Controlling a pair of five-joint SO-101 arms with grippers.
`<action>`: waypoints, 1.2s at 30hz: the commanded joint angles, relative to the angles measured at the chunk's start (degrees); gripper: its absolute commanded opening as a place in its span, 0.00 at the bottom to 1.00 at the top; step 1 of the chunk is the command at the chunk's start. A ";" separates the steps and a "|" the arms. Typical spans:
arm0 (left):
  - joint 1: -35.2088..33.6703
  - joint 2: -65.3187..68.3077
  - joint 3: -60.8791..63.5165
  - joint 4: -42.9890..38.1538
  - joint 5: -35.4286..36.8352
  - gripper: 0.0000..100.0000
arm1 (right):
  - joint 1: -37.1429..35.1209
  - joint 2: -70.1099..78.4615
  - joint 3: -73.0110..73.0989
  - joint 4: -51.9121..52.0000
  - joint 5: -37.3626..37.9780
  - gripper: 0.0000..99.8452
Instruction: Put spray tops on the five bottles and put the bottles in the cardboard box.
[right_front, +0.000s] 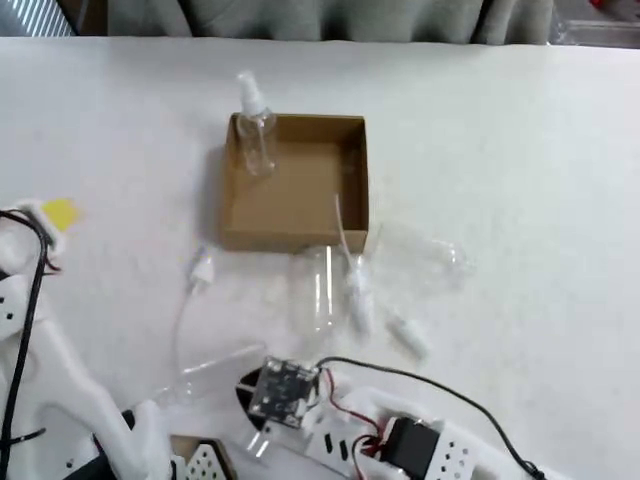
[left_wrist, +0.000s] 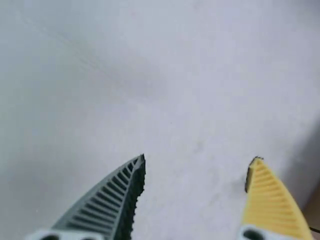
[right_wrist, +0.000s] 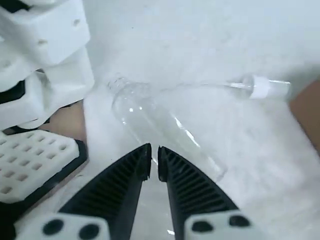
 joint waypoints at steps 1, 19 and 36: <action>-1.63 0.13 -4.84 1.85 -1.05 0.31 | -2.86 4.26 -1.67 -0.75 0.62 0.01; -4.70 15.52 -14.59 1.85 -0.88 0.31 | -3.21 43.12 -10.46 -25.10 0.00 0.01; -5.76 17.45 -16.62 5.10 -0.88 0.31 | -0.92 81.45 -24.44 -49.36 -0.09 0.01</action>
